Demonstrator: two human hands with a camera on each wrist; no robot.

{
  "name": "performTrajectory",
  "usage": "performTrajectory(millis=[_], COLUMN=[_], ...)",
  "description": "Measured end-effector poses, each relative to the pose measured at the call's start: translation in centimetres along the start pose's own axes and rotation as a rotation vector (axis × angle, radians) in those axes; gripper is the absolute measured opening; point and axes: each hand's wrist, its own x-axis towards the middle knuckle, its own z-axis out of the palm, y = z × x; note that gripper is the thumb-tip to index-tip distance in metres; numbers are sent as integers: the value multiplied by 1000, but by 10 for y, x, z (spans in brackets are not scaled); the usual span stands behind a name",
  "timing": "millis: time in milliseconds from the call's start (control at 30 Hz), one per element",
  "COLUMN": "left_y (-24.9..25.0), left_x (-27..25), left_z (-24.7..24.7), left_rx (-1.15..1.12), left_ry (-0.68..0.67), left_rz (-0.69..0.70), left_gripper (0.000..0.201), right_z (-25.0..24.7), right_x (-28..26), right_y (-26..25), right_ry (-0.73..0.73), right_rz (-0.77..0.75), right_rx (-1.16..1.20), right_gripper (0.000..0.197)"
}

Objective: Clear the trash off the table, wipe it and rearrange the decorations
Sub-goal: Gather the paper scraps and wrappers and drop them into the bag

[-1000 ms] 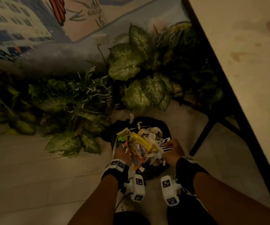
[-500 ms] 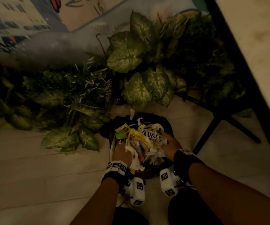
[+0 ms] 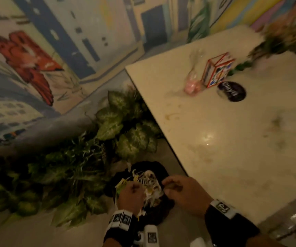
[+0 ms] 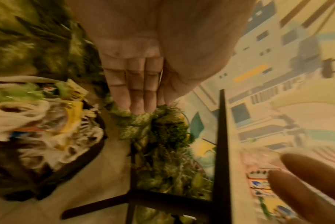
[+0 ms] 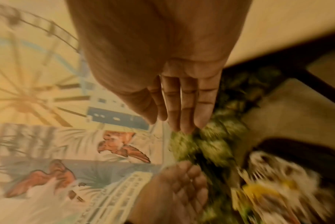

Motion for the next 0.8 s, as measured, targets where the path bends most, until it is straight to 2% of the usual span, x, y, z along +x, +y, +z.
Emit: performTrajectory(millis=[100,200,433,633,733,800], left_y=[42,83,154,188,204,213], left_x=[-14,-28,-69,-83,-84,-79], left_z=[19,48,138,199,224,242], left_rx=[29,-45,-158,24,176,275], left_ry=[23,84,140,72,-18,-96], left_rz=[70,97,182,264,308,343], left_gripper=[13,10,9,11,8,16], right_z=[-79,-156,-308,-380,-396,-402], right_x=[-26,-47,-82,-88,-86,-86], right_y=[3,32,122,169,182,188], right_ry=[90,162,178,237,278,319], right_rz=[-54,-61,28,63,86,110], right_rx=[-8,-66,-187,-196,-160,-127], right_gripper=[13,11,9,9,10,9])
